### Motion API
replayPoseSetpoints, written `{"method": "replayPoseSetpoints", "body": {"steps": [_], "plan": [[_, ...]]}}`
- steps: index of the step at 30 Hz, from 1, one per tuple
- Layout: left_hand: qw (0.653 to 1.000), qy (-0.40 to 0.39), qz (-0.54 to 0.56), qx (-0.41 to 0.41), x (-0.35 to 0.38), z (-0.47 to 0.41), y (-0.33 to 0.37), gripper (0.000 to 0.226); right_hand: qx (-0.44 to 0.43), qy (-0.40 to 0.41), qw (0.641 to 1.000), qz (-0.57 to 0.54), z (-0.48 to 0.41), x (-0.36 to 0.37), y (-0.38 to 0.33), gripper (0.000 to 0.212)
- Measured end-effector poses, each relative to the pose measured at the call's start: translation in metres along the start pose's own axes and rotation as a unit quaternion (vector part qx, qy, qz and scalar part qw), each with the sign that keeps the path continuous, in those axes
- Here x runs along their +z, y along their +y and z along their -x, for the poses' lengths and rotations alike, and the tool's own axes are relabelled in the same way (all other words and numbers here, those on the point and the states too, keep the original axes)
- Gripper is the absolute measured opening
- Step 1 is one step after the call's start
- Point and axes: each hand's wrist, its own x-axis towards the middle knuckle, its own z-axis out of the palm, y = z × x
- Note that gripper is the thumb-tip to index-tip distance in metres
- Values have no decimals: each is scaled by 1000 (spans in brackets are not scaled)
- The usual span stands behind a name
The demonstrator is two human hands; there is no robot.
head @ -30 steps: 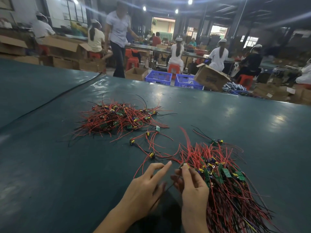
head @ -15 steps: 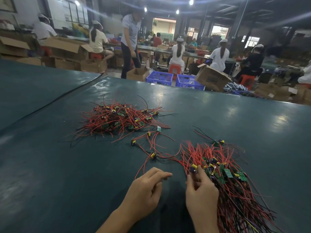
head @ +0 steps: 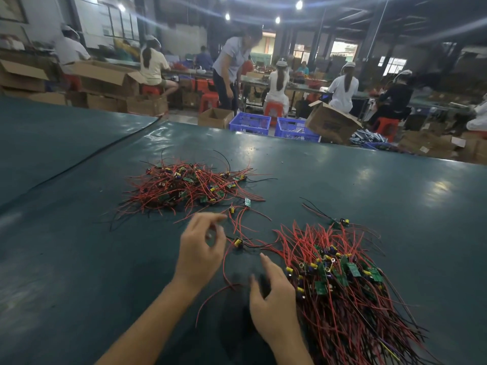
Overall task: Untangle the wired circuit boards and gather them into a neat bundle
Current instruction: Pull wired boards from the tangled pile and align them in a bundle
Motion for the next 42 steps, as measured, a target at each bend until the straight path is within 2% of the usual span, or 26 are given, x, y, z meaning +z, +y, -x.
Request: {"method": "replayPoseSetpoints", "body": {"steps": [3, 7, 9, 11, 13, 16, 20, 24, 29, 32, 36, 42], "plan": [[992, 7, -101, -72, -6, -36, -25, 33, 41, 3, 999, 5, -5, -3, 6, 49], [948, -58, -257, -179, -18, -84, -58, 63, 51, 18, 999, 8, -10, -6, 10, 47], [922, -103, -292, -234, -23, -101, -70, 73, 49, 11, 999, 15, -11, -4, 12, 46], [905, -139, -280, -289, -26, -111, -79, 78, 46, 10, 999, 16, -11, -3, 13, 46], [899, -173, -266, -302, -27, -116, -87, 74, 47, 9, 999, 11, -11, -3, 13, 46], [885, -236, -297, -269, -24, -120, -93, 58, 48, 9, 999, 11, -12, -3, 14, 46], [895, -189, -318, -249, -22, -122, -97, 35, 48, 10, 999, 10, -12, -1, 15, 45], [912, -130, -293, -256, -27, -113, -96, 26, 46, 9, 999, 10, -13, -1, 17, 45], [905, -167, -280, -274, -28, -75, -85, 22, 46, 9, 999, 8, -14, -1, 19, 45], [934, -135, -232, -236, -22, -44, -76, 22, 45, 11, 999, 8, -13, -1, 19, 44], [979, -16, -95, -179, -14, -20, -44, 15, 41, 17, 999, -4, -13, 0, 19, 43], [967, 67, 132, -206, -4, 9, -9, 18, 20, 38, 999, -29, -12, 1, 16, 40]]}}
